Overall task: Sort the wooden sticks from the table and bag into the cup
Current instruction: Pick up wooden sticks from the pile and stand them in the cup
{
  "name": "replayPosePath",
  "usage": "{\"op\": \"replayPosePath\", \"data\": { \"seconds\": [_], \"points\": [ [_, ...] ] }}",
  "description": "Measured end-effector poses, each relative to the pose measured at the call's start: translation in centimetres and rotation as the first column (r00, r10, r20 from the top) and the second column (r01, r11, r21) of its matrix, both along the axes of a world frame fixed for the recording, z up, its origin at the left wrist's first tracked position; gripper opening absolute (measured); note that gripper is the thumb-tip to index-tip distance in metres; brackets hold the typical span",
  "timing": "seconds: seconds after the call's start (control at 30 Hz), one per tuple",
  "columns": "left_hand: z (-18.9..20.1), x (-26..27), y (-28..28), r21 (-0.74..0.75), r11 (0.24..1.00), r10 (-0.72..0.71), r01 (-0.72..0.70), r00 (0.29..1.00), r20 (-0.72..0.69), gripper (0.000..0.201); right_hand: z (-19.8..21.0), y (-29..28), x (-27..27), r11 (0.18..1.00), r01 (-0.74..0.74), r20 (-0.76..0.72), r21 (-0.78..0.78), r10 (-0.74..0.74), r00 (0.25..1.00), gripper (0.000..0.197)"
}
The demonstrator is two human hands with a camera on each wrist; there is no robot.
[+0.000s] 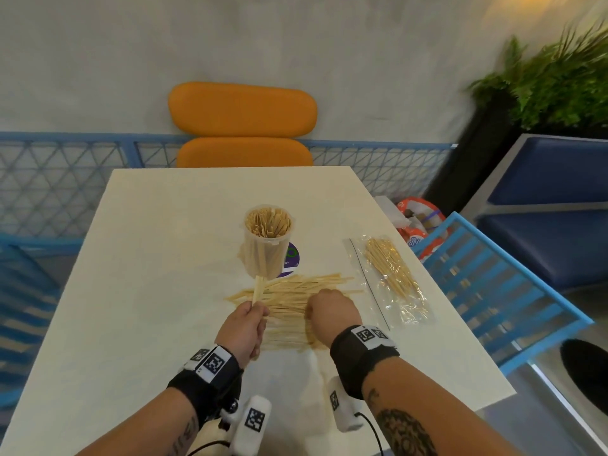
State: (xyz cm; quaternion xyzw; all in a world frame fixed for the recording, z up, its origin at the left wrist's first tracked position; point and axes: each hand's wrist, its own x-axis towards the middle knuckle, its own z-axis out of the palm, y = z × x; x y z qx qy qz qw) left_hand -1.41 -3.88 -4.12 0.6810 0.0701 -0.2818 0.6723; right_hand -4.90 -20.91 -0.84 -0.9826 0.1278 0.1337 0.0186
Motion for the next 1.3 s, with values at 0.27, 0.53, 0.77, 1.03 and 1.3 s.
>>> {"op": "replayPosePath", "data": {
  "seconds": [0.27, 0.53, 0.77, 1.03, 1.3],
  "points": [
    [2.2, -0.3, -0.6, -0.062, 0.998, -0.017, 0.021, 0.998, 0.068, 0.024, 2.7, -1.0, -1.1, 0.798, 0.212, 0.178, 0.564, -0.368, 0.913, 0.033],
    [6.1, -1.8, -4.4, -0.422, 0.906, -0.063, 0.016, 0.993, -0.097, 0.024, 5.7, 1.2, -3.0, 0.297, 0.186, -0.002, 0.937, -0.526, 0.851, 0.022],
    [6.3, -1.4, -5.1, -0.313, 0.939, -0.173, 0.142, 0.982, -0.076, 0.024, 5.9, -0.7, -3.4, 0.730, 0.137, 0.188, 0.670, -0.346, 0.919, 0.027],
    [6.5, -2.1, -4.6, -0.197, 0.932, -0.307, 0.303, 0.952, 0.012, 0.023, 8.5, -1.1, -1.0, 0.724, 0.071, 0.366, 0.686, -0.427, 0.827, 0.047],
    [7.4, -1.9, -4.0, -0.202, 0.917, -0.333, 0.345, 0.939, 0.089, 0.026, 7.1, 0.2, 0.2, 0.716, -0.010, 0.310, 0.698, -0.289, 0.906, 0.035]
  ]
}}
